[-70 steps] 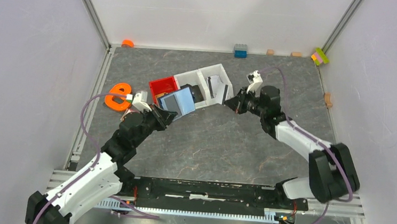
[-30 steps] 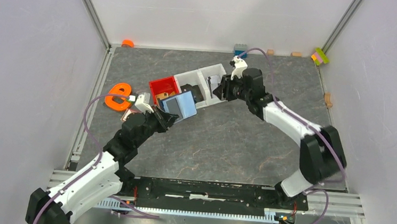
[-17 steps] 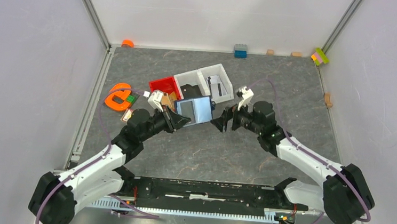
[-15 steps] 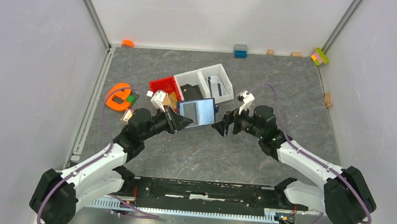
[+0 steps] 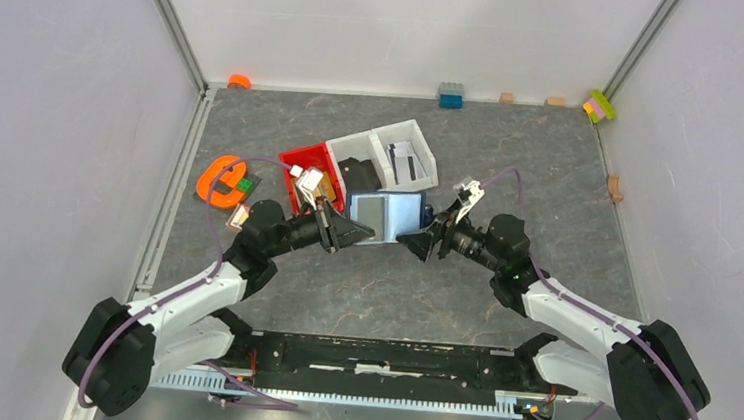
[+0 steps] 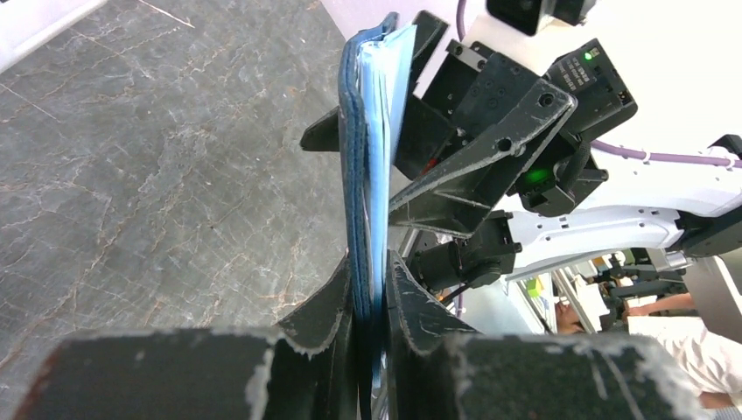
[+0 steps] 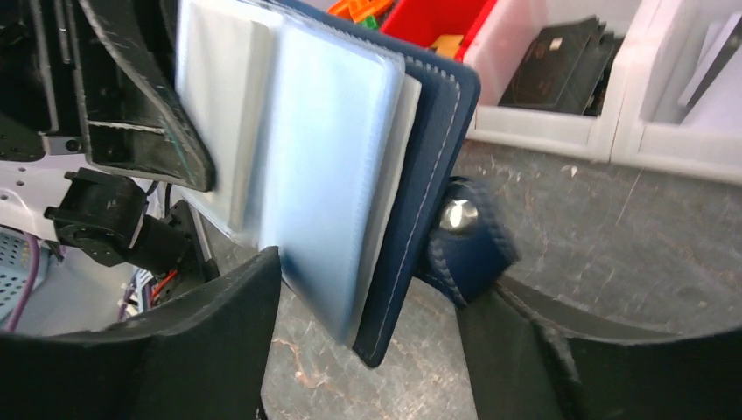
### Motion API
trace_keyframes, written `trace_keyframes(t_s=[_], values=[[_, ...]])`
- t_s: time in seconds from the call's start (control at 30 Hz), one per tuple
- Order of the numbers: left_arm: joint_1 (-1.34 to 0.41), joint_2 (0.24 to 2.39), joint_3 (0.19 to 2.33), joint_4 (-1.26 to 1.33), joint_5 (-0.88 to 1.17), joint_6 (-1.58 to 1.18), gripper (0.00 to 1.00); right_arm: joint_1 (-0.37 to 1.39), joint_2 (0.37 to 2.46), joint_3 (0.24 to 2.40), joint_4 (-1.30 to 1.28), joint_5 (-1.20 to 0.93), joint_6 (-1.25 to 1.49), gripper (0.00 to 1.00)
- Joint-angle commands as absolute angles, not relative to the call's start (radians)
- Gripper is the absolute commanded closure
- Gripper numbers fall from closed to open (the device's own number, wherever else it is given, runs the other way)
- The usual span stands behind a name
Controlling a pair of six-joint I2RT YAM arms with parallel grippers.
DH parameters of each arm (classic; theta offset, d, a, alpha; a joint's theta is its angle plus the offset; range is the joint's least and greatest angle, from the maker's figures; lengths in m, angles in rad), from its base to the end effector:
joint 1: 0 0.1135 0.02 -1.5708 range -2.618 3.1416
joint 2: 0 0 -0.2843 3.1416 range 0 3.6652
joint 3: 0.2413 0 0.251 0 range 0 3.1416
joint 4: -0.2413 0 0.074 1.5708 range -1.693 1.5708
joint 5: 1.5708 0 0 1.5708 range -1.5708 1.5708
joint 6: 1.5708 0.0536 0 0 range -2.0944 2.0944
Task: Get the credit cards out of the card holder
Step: Place the credit card in the storage box, then remove the credit card from the card holder.
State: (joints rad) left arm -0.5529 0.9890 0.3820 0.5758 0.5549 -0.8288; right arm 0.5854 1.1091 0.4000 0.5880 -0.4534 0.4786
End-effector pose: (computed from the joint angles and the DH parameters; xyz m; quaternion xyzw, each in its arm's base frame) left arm 0.1704 -0.1383 0.2575 0.0939 0.7102 -0.5781 0.3906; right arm 0.1860 0.1514 0.2401 -0.1877 0.7205 0.4727 0.4714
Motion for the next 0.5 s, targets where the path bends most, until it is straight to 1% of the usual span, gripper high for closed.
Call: trace_keyframes(t_s=[0.0,0.07,0.1,0.2,0.27,0.3,0.37,0.47], values=[[-0.554,1.015,0.413,0.68,0.616,-0.865,0.9,0.588,1.08,0.394,0.714,-0.49,0.509,0.35],[-0.554,1.028,0.416,0.678,0.615,-0.865,0.84,0.588,1.081,0.393,0.713,-0.487,0.513,0.52],[-0.554,1.032,0.418,0.675,0.614,-0.864,0.81,0.588,1.086,0.394,0.709,-0.484,0.515,0.63],[-0.554,1.029,0.427,0.633,0.594,-0.851,0.67,0.588,1.1,0.407,0.664,-0.461,0.515,0.86],[-0.554,1.018,0.429,0.607,0.574,-0.841,0.62,0.588,1.114,0.423,0.626,-0.443,0.509,0.95],[-0.554,1.01,0.428,0.596,0.565,-0.837,0.6,0.588,1.12,0.427,0.617,-0.439,0.508,0.97],[-0.555,0.992,0.427,0.571,0.545,-0.825,0.57,0.587,1.13,0.431,0.608,-0.438,0.509,0.99],[-0.554,0.973,0.423,0.549,0.522,-0.813,0.57,0.588,1.137,0.435,0.611,-0.444,0.514,0.99]])
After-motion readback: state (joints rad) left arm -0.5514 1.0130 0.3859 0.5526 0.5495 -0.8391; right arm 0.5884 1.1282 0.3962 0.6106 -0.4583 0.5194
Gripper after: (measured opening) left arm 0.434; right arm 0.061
